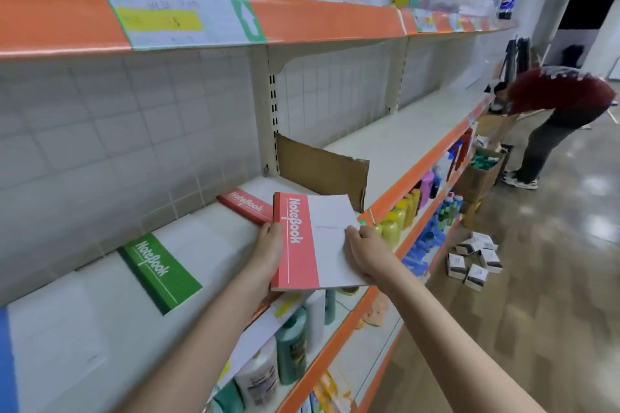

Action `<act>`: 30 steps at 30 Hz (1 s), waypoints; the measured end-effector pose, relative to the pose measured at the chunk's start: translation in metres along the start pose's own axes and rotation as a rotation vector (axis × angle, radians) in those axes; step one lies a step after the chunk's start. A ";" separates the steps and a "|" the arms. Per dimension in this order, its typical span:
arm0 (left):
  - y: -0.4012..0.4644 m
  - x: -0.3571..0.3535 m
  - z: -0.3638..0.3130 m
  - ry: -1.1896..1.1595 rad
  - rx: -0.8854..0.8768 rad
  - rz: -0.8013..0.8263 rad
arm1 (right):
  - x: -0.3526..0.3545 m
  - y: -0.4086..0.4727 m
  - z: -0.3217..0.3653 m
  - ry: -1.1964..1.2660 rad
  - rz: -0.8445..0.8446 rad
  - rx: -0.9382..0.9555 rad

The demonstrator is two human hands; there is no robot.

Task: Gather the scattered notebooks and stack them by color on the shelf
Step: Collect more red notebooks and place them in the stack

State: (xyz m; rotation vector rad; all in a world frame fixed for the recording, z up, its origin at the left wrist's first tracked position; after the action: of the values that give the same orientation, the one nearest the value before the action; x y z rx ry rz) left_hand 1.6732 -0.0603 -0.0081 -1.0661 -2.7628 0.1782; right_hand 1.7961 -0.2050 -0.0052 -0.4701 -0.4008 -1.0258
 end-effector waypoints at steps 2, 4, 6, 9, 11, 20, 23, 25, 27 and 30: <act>0.009 0.004 0.000 -0.019 0.009 -0.029 | -0.008 0.015 0.006 -0.012 0.032 0.022; 0.017 0.009 -0.001 -0.035 0.010 -0.068 | -0.017 0.029 0.012 -0.043 0.067 0.035; 0.026 0.014 -0.002 -0.055 0.012 -0.108 | -0.025 0.043 0.019 -0.086 0.095 0.056; 0.035 0.017 -0.001 -0.099 0.029 -0.157 | -0.036 0.063 0.030 -0.133 0.159 0.097; 0.041 0.018 -0.002 -0.121 0.027 -0.190 | -0.042 0.076 0.039 -0.132 0.208 0.134; 0.074 0.019 -0.002 -0.176 0.066 -0.360 | -0.055 0.139 0.077 -0.204 0.362 0.342; 0.087 0.025 -0.001 -0.140 0.080 -0.397 | -0.062 0.154 0.091 -0.261 0.373 0.421; 0.093 0.033 -0.002 -0.072 0.083 -0.427 | -0.068 0.160 0.100 -0.320 0.374 0.471; 0.097 0.041 -0.003 -0.042 0.083 -0.458 | -0.077 0.165 0.106 -0.371 0.368 0.504; 0.105 0.049 -0.002 -0.001 0.093 -0.488 | -0.091 0.172 0.115 -0.438 0.337 0.545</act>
State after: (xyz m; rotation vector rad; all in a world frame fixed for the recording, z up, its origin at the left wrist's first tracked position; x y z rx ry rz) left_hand 1.7065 0.0496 -0.0189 -0.3490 -2.8801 0.2337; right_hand 1.8948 -0.0023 0.0110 -0.2503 -0.9290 -0.4484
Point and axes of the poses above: each hand's wrist, its own y-axis towards the middle knuckle, its own x-axis out of the back of the hand, z = x × y, the point moved 8 cm from there along y, towards the middle knuckle, and after that the axes turned 6 degrees about -x, right-handed, at the moved point
